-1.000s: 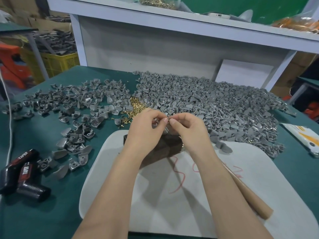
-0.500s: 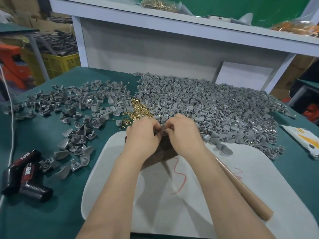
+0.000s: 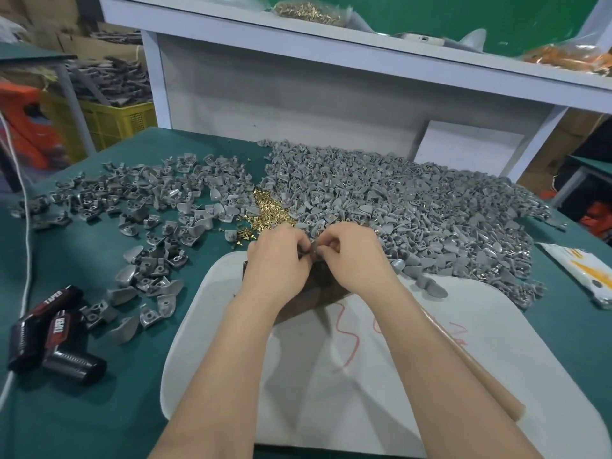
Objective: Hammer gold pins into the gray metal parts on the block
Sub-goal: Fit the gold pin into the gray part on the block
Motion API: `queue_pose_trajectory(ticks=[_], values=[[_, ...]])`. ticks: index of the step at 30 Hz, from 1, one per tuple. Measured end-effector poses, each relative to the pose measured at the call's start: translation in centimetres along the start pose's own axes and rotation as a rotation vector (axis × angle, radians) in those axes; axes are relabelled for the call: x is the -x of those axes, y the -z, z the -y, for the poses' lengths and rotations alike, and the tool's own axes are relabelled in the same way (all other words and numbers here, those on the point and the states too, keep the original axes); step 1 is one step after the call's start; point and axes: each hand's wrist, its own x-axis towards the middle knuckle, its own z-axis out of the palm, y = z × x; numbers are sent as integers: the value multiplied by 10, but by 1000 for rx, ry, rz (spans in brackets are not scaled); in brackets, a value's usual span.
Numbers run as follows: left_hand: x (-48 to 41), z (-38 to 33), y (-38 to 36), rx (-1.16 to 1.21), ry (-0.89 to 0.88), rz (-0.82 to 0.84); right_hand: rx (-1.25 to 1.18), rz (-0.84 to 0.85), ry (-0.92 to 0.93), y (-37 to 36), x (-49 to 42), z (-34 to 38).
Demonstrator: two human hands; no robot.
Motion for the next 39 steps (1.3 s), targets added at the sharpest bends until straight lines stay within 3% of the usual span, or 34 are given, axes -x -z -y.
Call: queue_pose_trajectory(ticks=[10,22,30,39], values=[[1,0,1,7,12,-11,-52,-172,47,-17,9,-4],[1,-3,2,-95,-12,3,325,-62,135,-1,-1,12],[1,-5,2,-90,-7,3,259,68,96,10,-5,14],[1,-3,1,-53,-8,-9,134,29,56,7,2,9]])
